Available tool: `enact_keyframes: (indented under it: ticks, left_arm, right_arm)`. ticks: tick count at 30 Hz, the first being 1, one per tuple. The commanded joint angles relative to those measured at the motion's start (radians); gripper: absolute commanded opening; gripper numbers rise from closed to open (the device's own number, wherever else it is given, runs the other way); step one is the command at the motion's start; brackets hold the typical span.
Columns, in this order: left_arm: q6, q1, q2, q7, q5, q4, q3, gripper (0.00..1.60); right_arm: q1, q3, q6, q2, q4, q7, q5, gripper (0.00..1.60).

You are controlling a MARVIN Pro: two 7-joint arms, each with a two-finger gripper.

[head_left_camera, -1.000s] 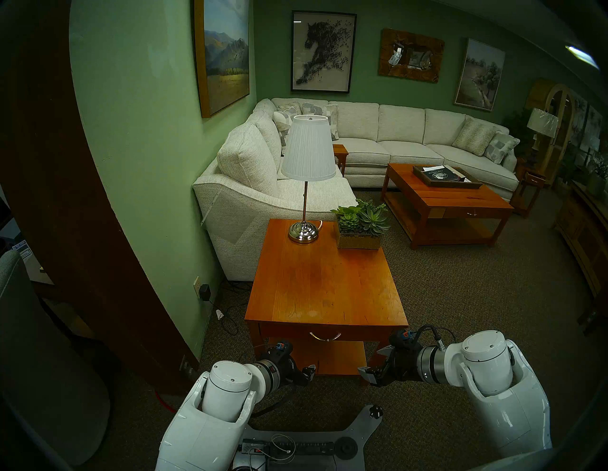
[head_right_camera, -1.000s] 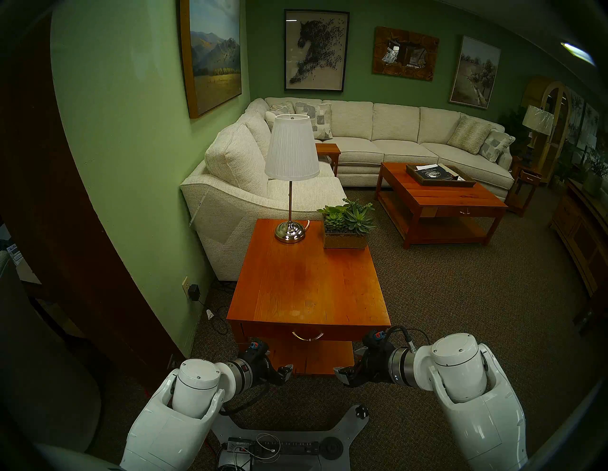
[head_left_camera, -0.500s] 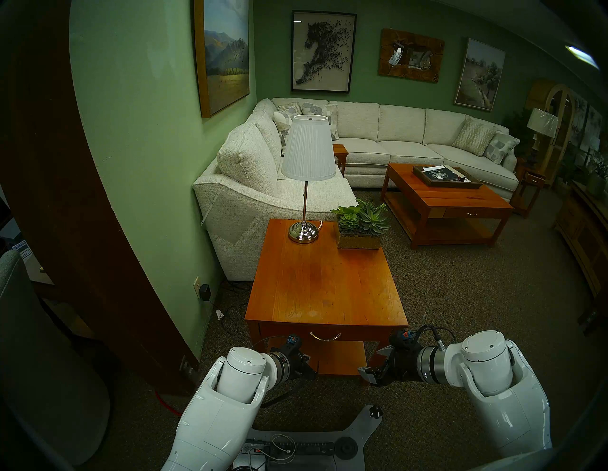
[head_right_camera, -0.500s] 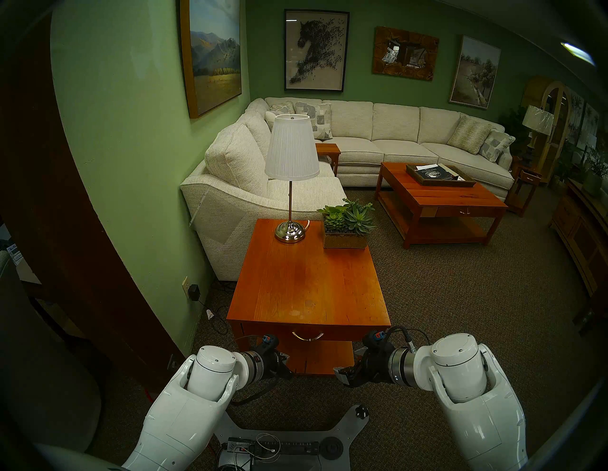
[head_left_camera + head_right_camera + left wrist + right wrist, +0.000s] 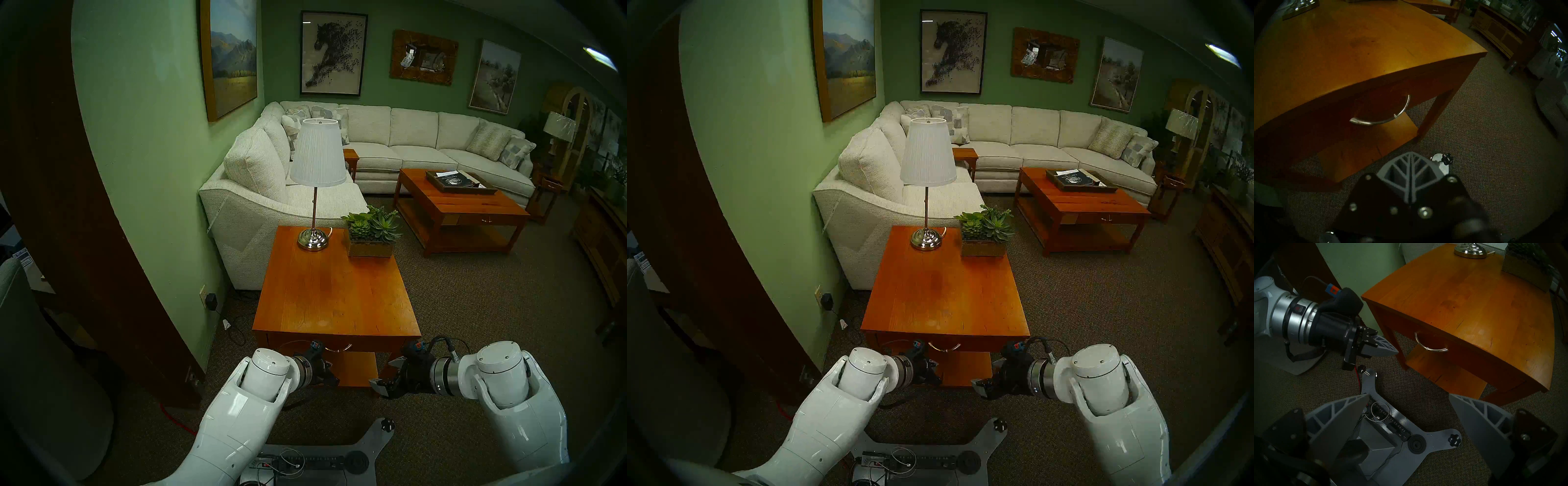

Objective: Open the drawer, take out the contents and close the drawer

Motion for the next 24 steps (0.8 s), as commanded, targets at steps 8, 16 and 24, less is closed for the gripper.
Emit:
enact_keyframes:
  ticks: [8, 16, 24]
  left_arm:
    - [-0.118, -0.182, -0.056, 0.071, -0.067, 0.174, 0.052, 0.00]
    - [-0.193, -0.237, -0.076, 0.118, -0.095, 0.281, 0.071, 0.00]
    - [-0.258, -0.278, -0.093, 0.158, -0.119, 0.366, 0.078, 0.00]
  right_arm:
    - [0.009, 0.001, -0.003, 0.002, -0.025, 0.001, 0.002, 1.60]
    - [0.008, 0.001, -0.002, 0.002, -0.026, 0.000, 0.003, 1.60]
    - [0.008, 0.001, -0.002, 0.003, -0.027, 0.000, 0.004, 1.60]
